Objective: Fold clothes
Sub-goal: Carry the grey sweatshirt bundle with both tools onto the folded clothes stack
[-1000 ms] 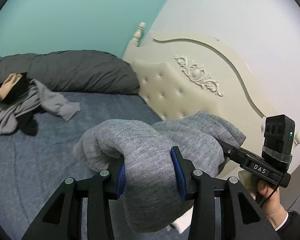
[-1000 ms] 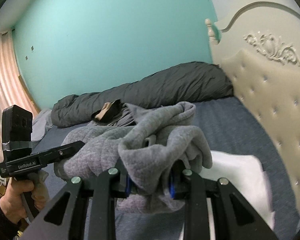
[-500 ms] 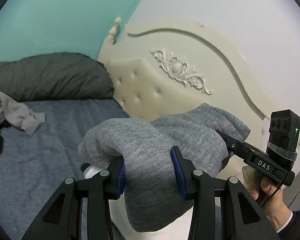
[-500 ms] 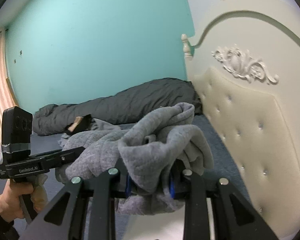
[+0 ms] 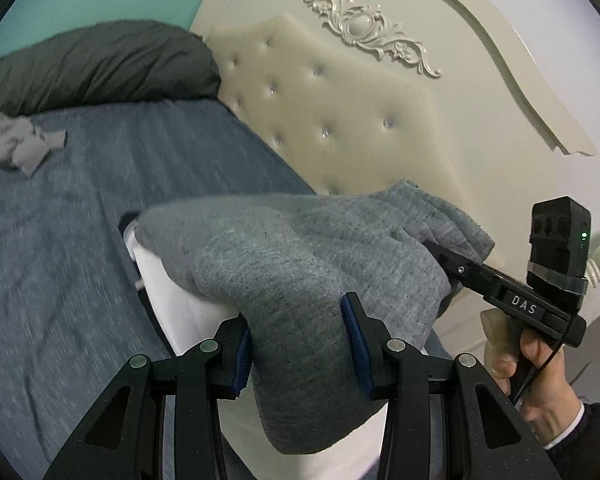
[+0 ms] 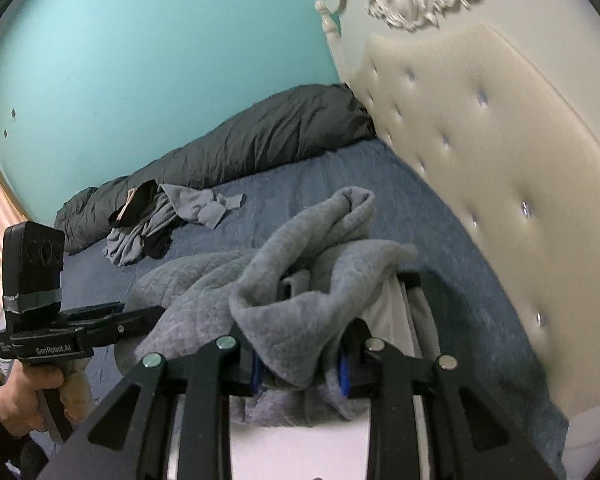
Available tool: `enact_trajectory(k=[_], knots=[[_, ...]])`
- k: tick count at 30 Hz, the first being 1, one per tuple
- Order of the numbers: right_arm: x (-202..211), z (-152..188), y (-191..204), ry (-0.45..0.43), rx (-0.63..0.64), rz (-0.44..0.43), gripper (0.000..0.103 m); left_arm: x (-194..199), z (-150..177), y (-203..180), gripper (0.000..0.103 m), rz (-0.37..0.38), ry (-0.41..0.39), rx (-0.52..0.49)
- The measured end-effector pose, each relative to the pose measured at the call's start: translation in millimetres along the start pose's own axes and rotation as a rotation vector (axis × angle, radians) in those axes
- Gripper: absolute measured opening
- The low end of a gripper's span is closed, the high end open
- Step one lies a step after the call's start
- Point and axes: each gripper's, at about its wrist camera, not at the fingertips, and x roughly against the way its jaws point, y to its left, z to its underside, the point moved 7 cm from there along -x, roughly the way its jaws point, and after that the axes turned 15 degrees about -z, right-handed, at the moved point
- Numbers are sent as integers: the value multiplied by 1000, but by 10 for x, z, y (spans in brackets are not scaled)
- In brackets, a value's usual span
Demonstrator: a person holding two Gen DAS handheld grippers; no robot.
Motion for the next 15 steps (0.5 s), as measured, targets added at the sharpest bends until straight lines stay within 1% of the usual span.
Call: enact_trajectory(k=[5,9,15], knots=[[70,143,25,56,-41,-12,27,43,225,-41,45,19,46,15],[106,332,-38,104,-116,-13,27,42,408,-63,45,24,96,27],[139,585,-60,124,-199,-32,27,8,663,-8,45,16,148,56]])
